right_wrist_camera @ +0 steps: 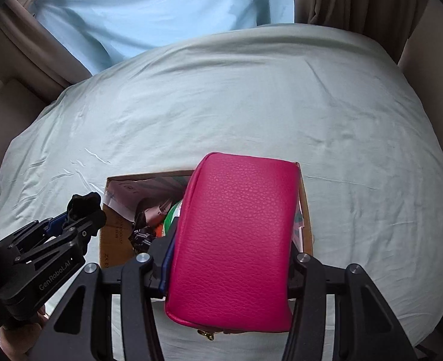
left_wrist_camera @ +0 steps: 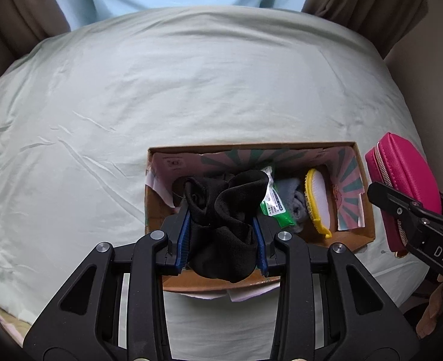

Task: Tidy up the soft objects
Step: 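Carry the black scrunchie and pink pouch over the box with both tools, then open both tools to drop the scrunchie and pouch into the box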

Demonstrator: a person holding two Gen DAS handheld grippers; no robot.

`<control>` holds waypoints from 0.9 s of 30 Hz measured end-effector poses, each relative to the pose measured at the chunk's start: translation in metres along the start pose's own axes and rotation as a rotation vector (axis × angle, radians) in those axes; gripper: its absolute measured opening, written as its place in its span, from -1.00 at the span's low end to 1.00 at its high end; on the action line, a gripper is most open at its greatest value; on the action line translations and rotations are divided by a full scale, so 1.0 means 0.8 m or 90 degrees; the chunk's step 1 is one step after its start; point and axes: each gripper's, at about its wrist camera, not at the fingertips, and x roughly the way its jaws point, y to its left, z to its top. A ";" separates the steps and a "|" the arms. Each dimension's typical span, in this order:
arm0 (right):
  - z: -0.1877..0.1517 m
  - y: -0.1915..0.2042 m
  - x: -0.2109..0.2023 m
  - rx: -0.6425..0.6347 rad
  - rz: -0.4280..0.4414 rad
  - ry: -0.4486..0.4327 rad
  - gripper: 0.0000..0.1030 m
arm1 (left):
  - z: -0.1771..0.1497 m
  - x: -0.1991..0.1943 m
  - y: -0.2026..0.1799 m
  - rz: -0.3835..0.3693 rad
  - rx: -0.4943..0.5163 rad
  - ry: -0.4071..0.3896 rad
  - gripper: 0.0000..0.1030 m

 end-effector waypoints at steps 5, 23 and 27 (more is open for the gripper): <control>0.007 -0.012 0.043 -0.002 0.000 0.043 -0.08 | -0.003 0.049 0.006 0.009 0.007 0.047 -0.39; 0.024 -0.023 0.091 0.026 0.004 0.068 0.92 | -0.025 0.105 -0.001 -0.021 0.052 0.138 0.99; 0.017 -0.019 0.083 0.016 -0.006 0.071 0.92 | -0.037 0.101 -0.002 -0.022 0.050 0.136 0.99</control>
